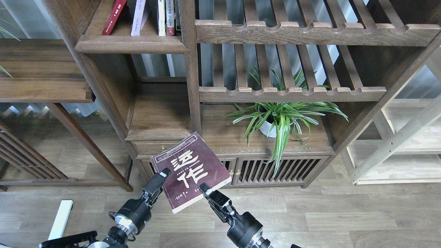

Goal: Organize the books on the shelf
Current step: 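Grasp the red book with the left gripper beside the right gripper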

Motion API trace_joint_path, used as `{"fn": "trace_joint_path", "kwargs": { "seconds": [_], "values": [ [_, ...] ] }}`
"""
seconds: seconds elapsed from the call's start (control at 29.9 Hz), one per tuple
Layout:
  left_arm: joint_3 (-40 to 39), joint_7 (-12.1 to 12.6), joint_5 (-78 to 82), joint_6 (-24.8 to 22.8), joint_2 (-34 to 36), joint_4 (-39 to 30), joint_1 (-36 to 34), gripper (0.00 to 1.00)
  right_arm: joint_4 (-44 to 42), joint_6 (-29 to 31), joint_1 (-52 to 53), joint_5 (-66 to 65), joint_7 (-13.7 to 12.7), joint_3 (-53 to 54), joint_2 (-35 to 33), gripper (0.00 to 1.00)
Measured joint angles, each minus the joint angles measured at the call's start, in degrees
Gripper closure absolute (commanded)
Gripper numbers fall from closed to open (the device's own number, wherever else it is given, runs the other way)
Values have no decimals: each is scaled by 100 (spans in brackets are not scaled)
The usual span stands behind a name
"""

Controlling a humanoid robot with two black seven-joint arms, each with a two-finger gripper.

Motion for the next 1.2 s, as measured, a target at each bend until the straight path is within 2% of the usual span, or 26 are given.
{"fn": "trace_joint_path", "kwargs": {
  "seconds": [0.23, 0.57, 0.8, 1.2],
  "values": [
    [9, 0, -18, 0, -55, -1, -305, 7, -67, 0, 175, 291, 0, 1, 0, 85],
    [103, 0, 7, 0, -64, 41, -395, 11, -69, 0, 190, 371, 0, -16, 0, 85],
    [106, 0, 5, 0, -56, 44, -337, 22, -69, 0, 190, 382, 0, -17, 0, 85],
    [106, 0, 152, 0, -63, 49, -312, 47, -178, 0, 171, 353, 5, -18, 0, 85]
  ]
}}
